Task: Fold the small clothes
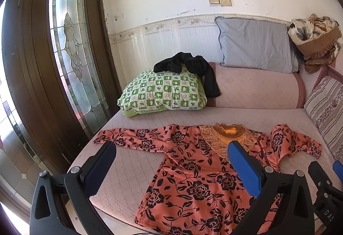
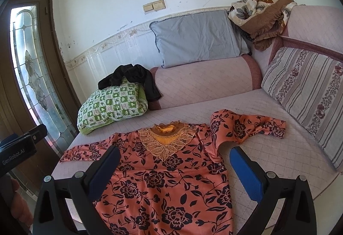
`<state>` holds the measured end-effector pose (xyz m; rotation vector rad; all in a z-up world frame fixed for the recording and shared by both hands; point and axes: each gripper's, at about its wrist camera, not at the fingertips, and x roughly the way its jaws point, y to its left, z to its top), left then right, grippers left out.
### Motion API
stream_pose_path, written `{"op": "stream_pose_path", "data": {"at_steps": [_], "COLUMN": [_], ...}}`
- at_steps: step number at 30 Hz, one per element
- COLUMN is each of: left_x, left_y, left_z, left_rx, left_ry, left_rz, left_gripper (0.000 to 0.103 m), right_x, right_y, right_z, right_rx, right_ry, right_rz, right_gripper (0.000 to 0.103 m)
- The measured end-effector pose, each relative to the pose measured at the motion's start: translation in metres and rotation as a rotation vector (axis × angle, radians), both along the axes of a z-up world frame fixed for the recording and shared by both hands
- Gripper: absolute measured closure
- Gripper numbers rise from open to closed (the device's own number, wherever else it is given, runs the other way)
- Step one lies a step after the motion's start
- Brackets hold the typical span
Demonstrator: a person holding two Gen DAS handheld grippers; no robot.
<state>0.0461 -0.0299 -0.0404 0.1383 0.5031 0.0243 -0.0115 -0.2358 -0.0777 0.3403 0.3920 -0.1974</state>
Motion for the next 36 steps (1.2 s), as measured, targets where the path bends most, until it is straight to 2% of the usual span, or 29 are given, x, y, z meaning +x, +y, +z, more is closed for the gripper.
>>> {"op": "stream_pose_path", "data": {"at_steps": [13,16,19,21,25,28,30,31,34,36], "left_x": [0.016,0.035,0.069,0.095,0.145,0.175,0.191,0.200,0.217,0.223], "left_y": [-0.014,-0.019,-0.028,-0.035,-0.048,-0.056,-0.062,-0.065,-0.068,-0.068], "left_z": [-0.015,-0.031,-0.068,-0.100,-0.158,-0.184,-0.195,-0.201,-0.213,-0.226], "left_rx": [0.021,0.014,-0.001,-0.015,-0.007,-0.015,-0.025,-0.032,-0.053,-0.061], "left_ry": [0.034,0.081,0.191,0.249,0.319,0.326,0.329,0.331,0.318,0.306], "left_rz": [-0.011,-0.049,-0.083,-0.086,-0.031,0.008,0.019,0.025,0.040,0.038], "left_gripper": [0.000,0.000,0.000,0.000,0.000,0.000,0.000,0.000,0.000,0.000], "right_x": [0.015,0.020,0.031,0.037,0.056,0.069,0.080,0.087,0.109,0.124], "right_y": [-0.016,-0.025,-0.059,-0.100,-0.201,-0.259,-0.284,-0.294,-0.326,-0.345], "right_z": [-0.013,-0.020,-0.047,-0.077,-0.163,-0.218,-0.236,-0.242,-0.252,-0.260], "right_rx": [0.030,0.064,0.209,0.361,0.813,1.096,1.175,1.186,1.173,1.173], "right_ry": [0.029,0.024,0.025,0.019,0.021,-0.037,-0.091,-0.102,-0.118,-0.101], "right_rz": [-0.017,0.001,0.033,0.017,-0.024,-0.104,-0.159,-0.197,-0.317,-0.376], "right_gripper": [0.000,0.000,0.000,0.000,0.000,0.003,0.005,0.010,0.020,0.020]}}
